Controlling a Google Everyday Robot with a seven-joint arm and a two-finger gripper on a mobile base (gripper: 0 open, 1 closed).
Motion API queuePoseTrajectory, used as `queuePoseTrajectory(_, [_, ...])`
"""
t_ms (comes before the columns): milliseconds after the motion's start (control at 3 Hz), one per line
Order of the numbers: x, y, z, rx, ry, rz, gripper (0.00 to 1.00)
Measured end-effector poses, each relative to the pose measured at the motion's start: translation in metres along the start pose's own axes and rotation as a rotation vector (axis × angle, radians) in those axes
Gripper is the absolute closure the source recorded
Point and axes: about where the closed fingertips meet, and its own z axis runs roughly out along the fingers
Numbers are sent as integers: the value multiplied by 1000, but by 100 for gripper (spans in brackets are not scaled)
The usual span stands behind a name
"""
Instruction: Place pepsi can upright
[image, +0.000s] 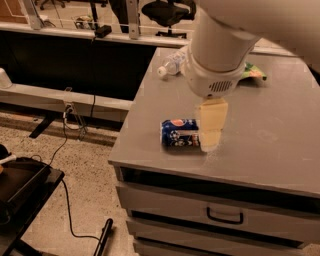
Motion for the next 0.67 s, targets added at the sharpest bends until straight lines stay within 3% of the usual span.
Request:
queuePoseTrajectory(333, [-36, 5, 16, -55, -36, -38, 0])
queuePoseTrajectory(667, [-59, 6, 36, -97, -60, -30, 0])
